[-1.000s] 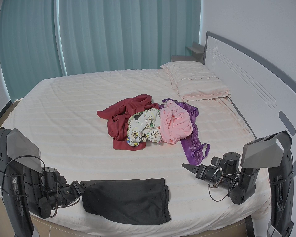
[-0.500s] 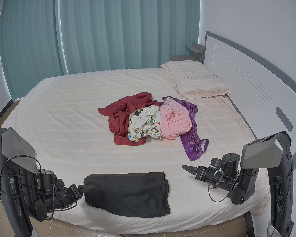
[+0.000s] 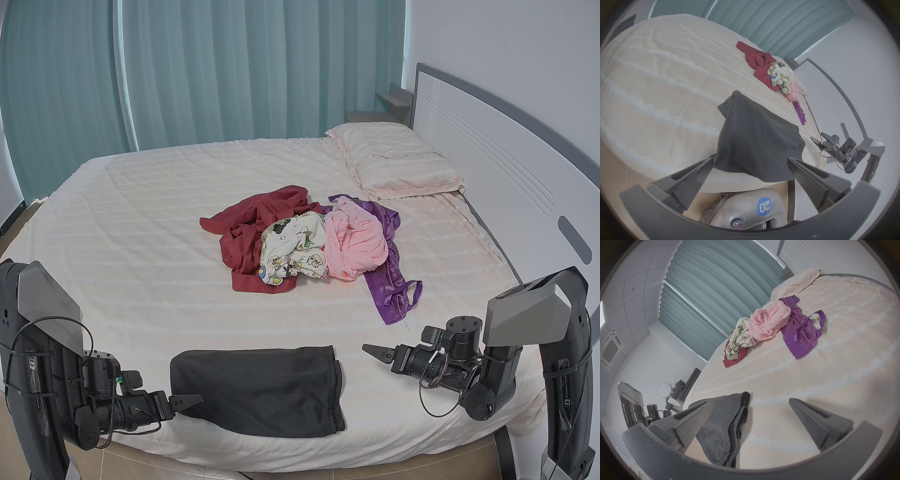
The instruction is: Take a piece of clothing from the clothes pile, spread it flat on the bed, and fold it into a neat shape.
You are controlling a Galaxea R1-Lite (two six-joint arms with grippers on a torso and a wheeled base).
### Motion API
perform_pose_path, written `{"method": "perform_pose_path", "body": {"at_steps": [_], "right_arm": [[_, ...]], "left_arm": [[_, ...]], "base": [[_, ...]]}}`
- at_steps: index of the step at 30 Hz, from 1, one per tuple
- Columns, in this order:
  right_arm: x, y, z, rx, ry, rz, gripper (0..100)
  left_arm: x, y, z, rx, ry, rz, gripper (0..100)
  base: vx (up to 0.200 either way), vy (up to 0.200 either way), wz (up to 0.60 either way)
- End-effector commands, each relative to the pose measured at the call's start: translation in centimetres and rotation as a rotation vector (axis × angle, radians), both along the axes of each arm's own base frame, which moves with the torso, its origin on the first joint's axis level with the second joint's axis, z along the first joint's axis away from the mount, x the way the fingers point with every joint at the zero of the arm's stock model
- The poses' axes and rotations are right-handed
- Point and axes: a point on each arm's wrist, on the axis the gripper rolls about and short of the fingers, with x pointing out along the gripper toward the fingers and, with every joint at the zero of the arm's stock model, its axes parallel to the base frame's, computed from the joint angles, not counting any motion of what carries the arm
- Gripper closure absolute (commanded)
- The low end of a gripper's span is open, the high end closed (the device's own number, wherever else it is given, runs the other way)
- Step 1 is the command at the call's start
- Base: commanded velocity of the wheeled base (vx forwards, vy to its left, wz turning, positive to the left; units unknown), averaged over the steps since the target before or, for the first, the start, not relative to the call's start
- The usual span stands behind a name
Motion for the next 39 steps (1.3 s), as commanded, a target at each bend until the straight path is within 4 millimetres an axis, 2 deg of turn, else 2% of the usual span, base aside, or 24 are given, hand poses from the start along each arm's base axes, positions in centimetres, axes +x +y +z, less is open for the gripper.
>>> {"method": "perform_pose_path", "body": {"at_steps": [1,5,9,17,18,22,25,28,32,36,39], "right_arm": [[-0.4,0.3,-0.4,-0.016,0.004,0.019,0],[-0.5,0.4,-0.5,-0.022,0.001,0.026,0],[-0.5,0.5,-0.6,-0.024,0.003,0.028,0],[-1.3,0.2,-0.9,-0.054,0.018,0.053,0],[-1.4,0.2,-0.9,-0.058,0.019,0.056,0],[-2.9,1.0,-1.0,-0.068,0.047,0.124,0],[-3.8,1.5,-1.1,-0.072,0.067,0.179,0],[-3.9,1.6,-1.1,-0.076,0.065,0.184,0],[-3.9,1.5,-1.3,-0.078,0.070,0.183,0],[-3.9,1.5,-1.4,-0.079,0.072,0.183,0],[-3.9,1.5,-1.4,-0.080,0.074,0.183,0]], "left_arm": [[-0.2,0.6,-1.1,0.086,-0.038,-0.098,0],[-0.1,1.2,-1.5,0.149,-0.081,-0.150,0],[0.8,1.3,-2.5,0.173,-0.092,-0.160,0],[1.9,0.7,-3.5,0.161,-0.102,-0.179,0],[1.9,0.6,-3.5,0.158,-0.101,-0.181,100],[0.7,0.4,-3.1,0.151,-0.063,-0.191,100],[-0.7,0.4,-2.1,0.146,-0.041,-0.193,100],[-0.8,0.3,-1.8,0.131,-0.028,-0.177,100],[-0.6,0.1,-0.6,0.045,-0.017,-0.102,100],[-1.1,-1.0,-0.9,0.027,0.053,-0.141,100],[-1.3,-1.0,-0.9,0.033,0.065,-0.141,100]], "base": [[0.000,0.000,0.00],[0.000,0.000,0.00],[0.000,0.000,0.00],[0.000,0.000,0.00],[0.000,0.000,0.00],[0.000,0.000,0.00],[0.000,0.000,0.00],[0.000,0.000,0.00],[0.000,0.000,0.00],[0.000,0.000,0.00],[0.000,0.000,0.00]]}}
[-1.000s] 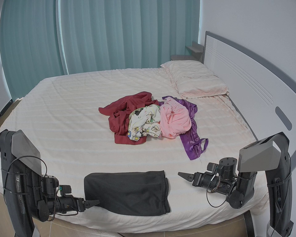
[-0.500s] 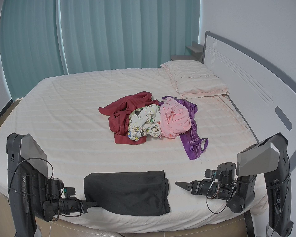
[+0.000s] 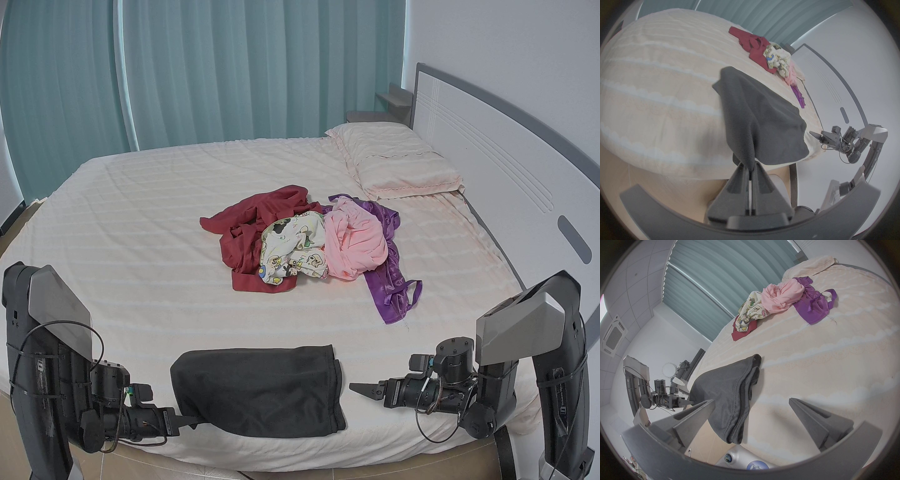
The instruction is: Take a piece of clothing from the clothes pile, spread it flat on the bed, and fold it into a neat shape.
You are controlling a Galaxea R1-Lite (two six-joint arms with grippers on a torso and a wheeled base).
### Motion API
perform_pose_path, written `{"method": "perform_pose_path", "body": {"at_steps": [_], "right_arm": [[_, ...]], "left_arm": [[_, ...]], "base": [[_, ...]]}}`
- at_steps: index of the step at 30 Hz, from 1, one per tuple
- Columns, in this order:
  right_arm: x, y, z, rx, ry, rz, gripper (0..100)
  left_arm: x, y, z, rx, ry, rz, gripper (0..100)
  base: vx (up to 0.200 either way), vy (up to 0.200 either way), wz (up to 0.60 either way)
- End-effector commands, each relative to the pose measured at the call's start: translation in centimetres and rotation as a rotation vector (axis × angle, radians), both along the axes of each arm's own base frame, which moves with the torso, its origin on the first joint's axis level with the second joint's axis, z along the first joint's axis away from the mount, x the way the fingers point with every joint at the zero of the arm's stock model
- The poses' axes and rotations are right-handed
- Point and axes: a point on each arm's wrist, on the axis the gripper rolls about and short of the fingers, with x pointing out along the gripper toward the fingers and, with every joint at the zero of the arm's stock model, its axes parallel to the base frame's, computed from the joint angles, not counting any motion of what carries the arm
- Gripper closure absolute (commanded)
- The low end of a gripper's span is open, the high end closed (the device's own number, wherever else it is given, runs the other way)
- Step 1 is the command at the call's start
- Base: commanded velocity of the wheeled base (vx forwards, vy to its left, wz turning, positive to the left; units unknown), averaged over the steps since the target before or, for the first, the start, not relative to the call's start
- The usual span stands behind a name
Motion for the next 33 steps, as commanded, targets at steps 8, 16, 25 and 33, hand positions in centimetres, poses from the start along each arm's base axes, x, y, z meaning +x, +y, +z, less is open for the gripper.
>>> {"method": "perform_pose_path", "body": {"at_steps": [8,16,25,33], "right_arm": [[0.0,0.1,-0.2,0.000,-0.002,0.004,0],[0.0,0.1,-0.1,-0.001,-0.004,0.006,0],[-0.1,0.1,-0.2,-0.003,-0.002,0.007,0],[0.0,0.1,-0.2,-0.003,-0.005,0.007,0]], "left_arm": [[-1.0,-0.3,1.0,0.008,0.050,-0.014,100],[-1.3,0.0,1.0,0.076,0.079,0.043,100],[-0.9,0.8,1.5,0.090,0.041,0.097,0],[3.1,2.3,3.0,-0.063,-0.078,0.299,0]], "base": [[0.000,0.000,0.00],[0.000,0.000,0.00],[0.000,0.000,0.00],[0.000,0.000,0.00]]}}
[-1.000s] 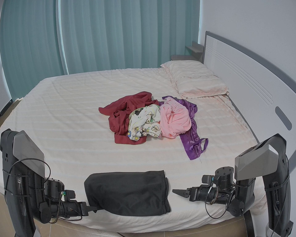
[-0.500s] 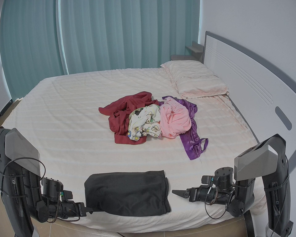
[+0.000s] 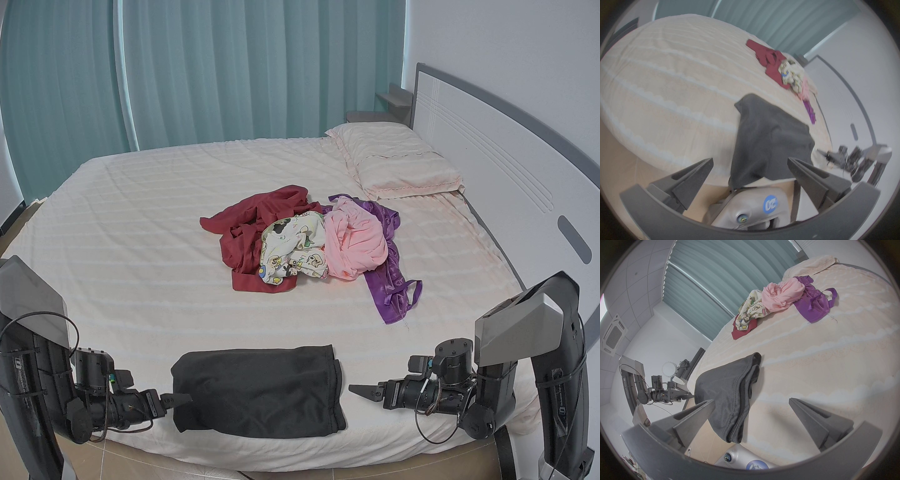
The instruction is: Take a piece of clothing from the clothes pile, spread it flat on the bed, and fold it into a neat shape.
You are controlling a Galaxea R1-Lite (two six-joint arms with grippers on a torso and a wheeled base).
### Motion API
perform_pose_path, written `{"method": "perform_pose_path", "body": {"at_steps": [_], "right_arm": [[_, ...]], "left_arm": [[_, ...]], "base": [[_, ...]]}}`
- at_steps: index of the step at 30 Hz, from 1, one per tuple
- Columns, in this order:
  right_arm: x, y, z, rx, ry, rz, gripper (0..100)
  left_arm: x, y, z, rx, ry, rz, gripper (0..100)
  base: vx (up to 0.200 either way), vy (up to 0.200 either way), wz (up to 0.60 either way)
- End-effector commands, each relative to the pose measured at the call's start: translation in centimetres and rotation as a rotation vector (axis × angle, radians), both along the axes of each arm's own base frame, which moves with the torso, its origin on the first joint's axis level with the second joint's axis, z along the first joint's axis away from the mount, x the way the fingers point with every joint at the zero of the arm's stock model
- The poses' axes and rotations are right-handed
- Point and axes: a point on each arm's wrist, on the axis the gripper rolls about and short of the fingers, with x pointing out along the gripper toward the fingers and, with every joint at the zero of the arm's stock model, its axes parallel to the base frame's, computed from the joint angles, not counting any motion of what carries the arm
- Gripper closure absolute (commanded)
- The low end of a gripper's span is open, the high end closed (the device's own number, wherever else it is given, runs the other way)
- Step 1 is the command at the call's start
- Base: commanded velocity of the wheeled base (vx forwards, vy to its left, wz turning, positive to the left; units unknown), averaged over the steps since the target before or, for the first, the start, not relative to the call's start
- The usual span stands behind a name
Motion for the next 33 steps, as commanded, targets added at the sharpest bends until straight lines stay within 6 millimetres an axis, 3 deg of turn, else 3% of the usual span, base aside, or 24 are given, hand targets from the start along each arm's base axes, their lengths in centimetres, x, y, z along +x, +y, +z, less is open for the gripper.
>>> {"method": "perform_pose_path", "body": {"at_steps": [1,4,8,14,22,31,32,33], "right_arm": [[0.0,0.0,0.0,0.002,-0.007,0.002,0],[0.0,0.0,-0.1,0.000,-0.007,0.003,0],[0.1,0.0,-0.5,-0.016,-0.010,0.010,0],[0.1,0.0,-1.1,-0.045,-0.022,0.021,0],[0.1,0.0,-1.1,-0.043,-0.023,0.021,0],[0.2,0.0,-1.0,-0.043,-0.026,0.018,0],[0.1,0.0,-1.0,-0.043,-0.026,0.018,0],[0.2,-0.1,-1.0,-0.043,-0.026,0.016,0]], "left_arm": [[3.0,0.8,1.0,-0.107,-0.077,0.128,0],[5.1,0.9,1.3,-0.174,-0.110,0.200,0],[7.1,0.4,0.0,-0.140,-0.121,0.221,0],[8.9,-1.2,-2.0,-0.068,-0.123,0.247,0],[11.4,-2.0,-2.0,-0.025,-0.100,0.253,0],[12.8,-2.6,-1.9,-0.011,-0.070,0.259,0],[13.0,-2.6,-1.8,-0.017,-0.074,0.261,100],[13.0,-2.6,-1.8,-0.020,-0.074,0.266,100]], "base": [[0.000,0.000,0.00],[0.000,0.000,0.00],[0.000,0.000,0.00],[0.000,0.000,0.00],[0.000,0.000,0.00],[0.000,0.000,0.00],[0.000,0.000,0.00],[0.000,0.000,0.00]]}}
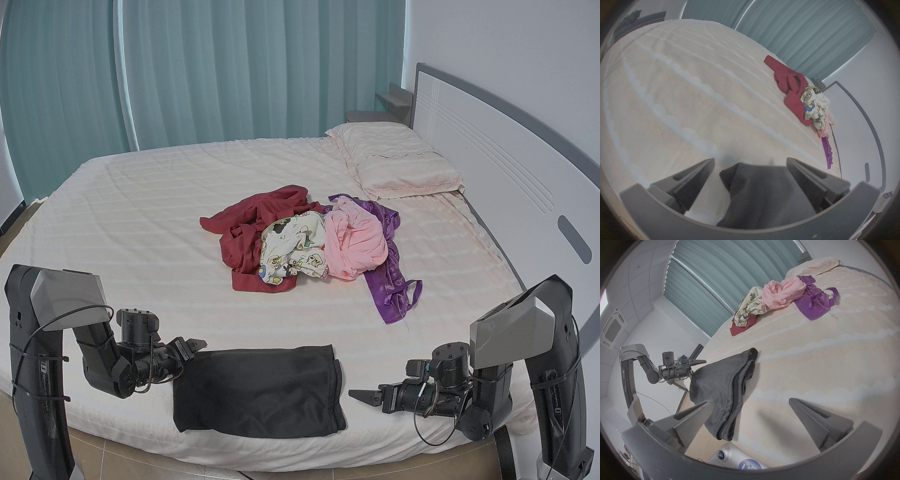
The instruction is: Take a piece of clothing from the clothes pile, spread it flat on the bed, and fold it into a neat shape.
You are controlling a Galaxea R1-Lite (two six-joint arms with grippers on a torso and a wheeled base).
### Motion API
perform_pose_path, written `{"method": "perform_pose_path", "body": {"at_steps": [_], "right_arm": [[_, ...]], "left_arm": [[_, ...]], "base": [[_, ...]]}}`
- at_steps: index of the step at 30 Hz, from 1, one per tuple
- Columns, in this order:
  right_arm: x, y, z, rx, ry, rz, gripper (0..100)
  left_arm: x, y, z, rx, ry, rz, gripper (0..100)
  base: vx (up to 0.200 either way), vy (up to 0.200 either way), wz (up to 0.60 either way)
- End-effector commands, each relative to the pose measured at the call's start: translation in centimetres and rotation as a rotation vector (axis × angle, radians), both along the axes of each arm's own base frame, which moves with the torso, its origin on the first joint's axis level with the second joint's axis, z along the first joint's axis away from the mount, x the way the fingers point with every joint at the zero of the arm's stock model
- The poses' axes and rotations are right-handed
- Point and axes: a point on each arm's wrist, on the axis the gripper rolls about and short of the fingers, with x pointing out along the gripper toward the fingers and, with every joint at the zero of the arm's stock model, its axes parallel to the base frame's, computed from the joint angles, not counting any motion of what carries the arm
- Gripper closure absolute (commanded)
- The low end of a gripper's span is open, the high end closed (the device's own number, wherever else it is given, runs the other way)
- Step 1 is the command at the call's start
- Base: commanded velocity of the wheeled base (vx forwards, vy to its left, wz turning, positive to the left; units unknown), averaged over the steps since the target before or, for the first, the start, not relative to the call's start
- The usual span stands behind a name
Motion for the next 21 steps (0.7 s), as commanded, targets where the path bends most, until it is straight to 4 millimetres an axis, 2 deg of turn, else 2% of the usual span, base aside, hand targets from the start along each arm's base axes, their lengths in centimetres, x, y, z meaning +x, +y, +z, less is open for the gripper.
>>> {"method": "perform_pose_path", "body": {"at_steps": [1,11,15,20,21], "right_arm": [[0.0,0.0,0.1,0.004,-0.008,-0.001,0],[0.1,-0.1,0.1,0.005,-0.009,-0.003,0],[0.2,0.0,0.1,0.012,-0.011,-0.002,0],[1.3,0.2,0.3,0.033,-0.044,-0.014,0],[2.2,0.3,0.6,0.054,-0.063,-0.029,0]], "left_arm": [[0.6,-0.1,0.3,-0.007,-0.022,0.003,100],[0.8,0.2,0.6,-0.016,-0.037,0.019,100],[1.5,0.6,1.8,-0.057,-0.113,0.060,100],[1.8,1.0,1.8,-0.060,-0.165,0.073,100],[1.7,1.3,1.7,-0.060,-0.162,0.079,100]], "base": [[0.000,0.000,0.00],[0.000,0.000,0.00],[0.000,0.000,0.00],[0.000,0.000,0.00],[0.000,0.000,0.00]]}}
